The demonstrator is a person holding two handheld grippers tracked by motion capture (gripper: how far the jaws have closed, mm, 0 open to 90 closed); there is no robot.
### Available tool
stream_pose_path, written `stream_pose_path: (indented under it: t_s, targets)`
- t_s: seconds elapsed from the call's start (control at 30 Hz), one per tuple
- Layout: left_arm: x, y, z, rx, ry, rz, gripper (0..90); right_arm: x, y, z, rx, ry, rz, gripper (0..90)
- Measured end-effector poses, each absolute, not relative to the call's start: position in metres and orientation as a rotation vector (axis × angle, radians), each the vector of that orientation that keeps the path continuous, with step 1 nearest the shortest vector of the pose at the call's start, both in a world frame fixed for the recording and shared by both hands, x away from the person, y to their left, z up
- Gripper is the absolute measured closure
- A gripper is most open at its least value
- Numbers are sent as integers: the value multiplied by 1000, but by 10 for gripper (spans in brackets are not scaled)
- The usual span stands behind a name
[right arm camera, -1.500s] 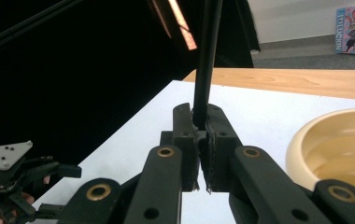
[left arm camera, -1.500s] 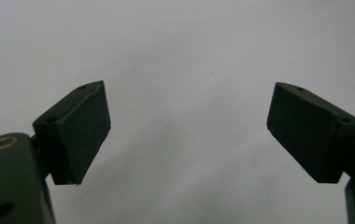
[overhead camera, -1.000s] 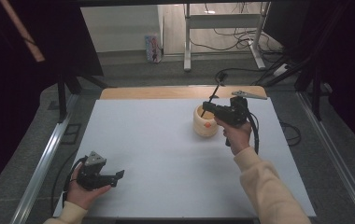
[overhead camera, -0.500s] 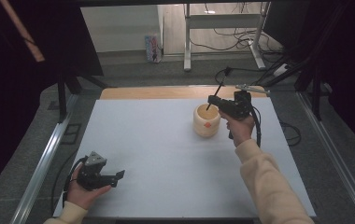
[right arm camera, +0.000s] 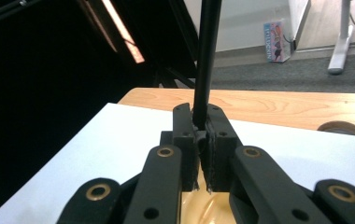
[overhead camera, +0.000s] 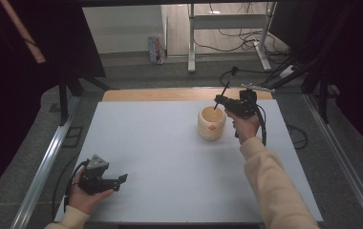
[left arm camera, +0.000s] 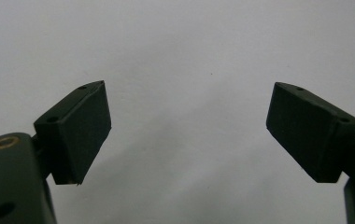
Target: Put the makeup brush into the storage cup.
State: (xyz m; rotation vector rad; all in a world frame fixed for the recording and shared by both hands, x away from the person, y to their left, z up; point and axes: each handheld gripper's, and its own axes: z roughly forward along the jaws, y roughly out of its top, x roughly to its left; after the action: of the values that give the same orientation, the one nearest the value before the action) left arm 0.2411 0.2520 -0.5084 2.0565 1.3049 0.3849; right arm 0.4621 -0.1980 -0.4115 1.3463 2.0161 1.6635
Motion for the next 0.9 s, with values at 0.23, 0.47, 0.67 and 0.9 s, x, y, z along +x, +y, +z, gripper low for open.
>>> stream_pose_path:
  t_s: [0.23,0.47,0.67,0.9]
  targets:
    - [241,252,-508,2054,1309,387,156,467,-197,-419,1354,2024,1638,850]
    - [241,252,-508,2054,1311,389,157,469,-192,-425,1351,2042,1609,849]
    - [241,253,-508,2055,1311,388,157,472,-187,-434,1349,2068,1580,849]
    - [241,253,-509,2056,1310,387,157,472,-183,-443,1353,2081,1557,849]
